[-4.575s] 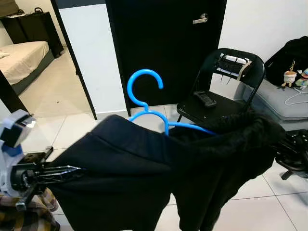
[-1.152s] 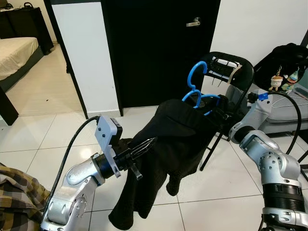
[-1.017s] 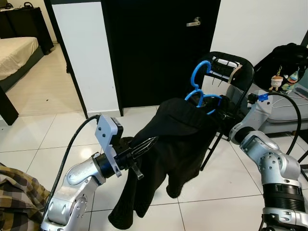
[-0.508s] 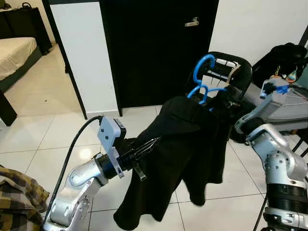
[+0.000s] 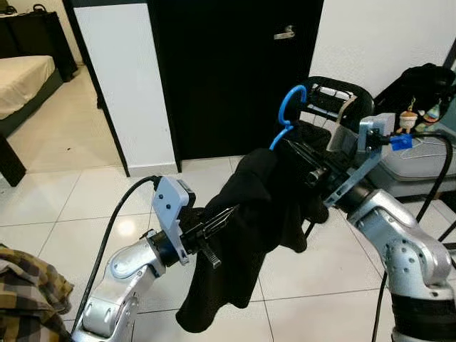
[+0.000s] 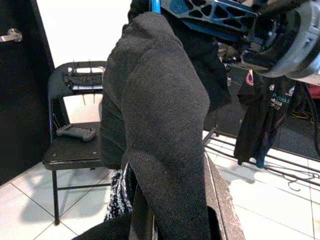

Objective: Hang hanger

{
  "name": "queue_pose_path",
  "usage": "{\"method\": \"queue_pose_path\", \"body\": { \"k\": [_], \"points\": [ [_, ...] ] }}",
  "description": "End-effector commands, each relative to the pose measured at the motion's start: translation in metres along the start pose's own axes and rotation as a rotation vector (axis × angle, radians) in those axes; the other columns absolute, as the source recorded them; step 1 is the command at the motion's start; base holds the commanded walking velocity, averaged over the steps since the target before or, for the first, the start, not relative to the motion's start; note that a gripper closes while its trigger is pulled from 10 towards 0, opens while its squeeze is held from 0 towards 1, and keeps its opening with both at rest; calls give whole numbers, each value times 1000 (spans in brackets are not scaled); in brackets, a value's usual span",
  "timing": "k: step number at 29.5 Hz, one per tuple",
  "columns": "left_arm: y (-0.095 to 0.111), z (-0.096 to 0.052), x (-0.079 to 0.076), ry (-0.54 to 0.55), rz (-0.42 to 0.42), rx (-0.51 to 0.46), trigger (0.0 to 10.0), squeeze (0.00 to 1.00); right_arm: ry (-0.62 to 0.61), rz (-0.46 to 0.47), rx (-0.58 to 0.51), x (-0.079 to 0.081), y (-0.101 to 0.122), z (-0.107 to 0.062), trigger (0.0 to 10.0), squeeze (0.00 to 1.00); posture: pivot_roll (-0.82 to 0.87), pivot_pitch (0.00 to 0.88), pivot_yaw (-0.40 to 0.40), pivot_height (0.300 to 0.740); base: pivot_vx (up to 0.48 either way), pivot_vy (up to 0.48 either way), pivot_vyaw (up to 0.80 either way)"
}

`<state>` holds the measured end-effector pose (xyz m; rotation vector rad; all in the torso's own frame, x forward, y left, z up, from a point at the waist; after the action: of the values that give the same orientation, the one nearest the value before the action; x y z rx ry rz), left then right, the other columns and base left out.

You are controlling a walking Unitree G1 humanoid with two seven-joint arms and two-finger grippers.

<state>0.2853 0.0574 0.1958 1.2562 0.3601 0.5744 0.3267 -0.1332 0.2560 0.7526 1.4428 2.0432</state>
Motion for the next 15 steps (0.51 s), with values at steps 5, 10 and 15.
{"method": "queue_pose_path", "body": {
  "k": [5, 10, 15],
  "points": [
    [-2, 0, 3, 21, 14, -3, 10000, 0, 86, -62, 45, 11, 0, -7, 0, 0, -66, 0, 16, 740, 0, 0, 0],
    [-2, 0, 6, 41, 24, -5, 10000, 0, -46, -110, 125, -17, -9, -17, 0, 0, -70, 0, 19, 740, 0, 0, 0],
    [-1, 0, 8, 55, 30, -9, 10000, 0, -76, -111, 126, -21, -9, -18, 0, 0, -77, 0, 25, 740, 0, 0, 0]
  ]
}}
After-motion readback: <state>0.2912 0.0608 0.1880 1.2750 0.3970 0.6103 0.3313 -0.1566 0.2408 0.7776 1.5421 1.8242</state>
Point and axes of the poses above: a point about 5 cm out from each wrist's last joint towards the gripper, its own z axis pointing out of the wrist towards the gripper, its own y axis along the axis of the wrist's last joint, x = y × z, the point moved 5 cm from there along z, pointing out of the wrist towards the gripper, and after that the axes turned 1 degree about -z, right-handed, at the moved point
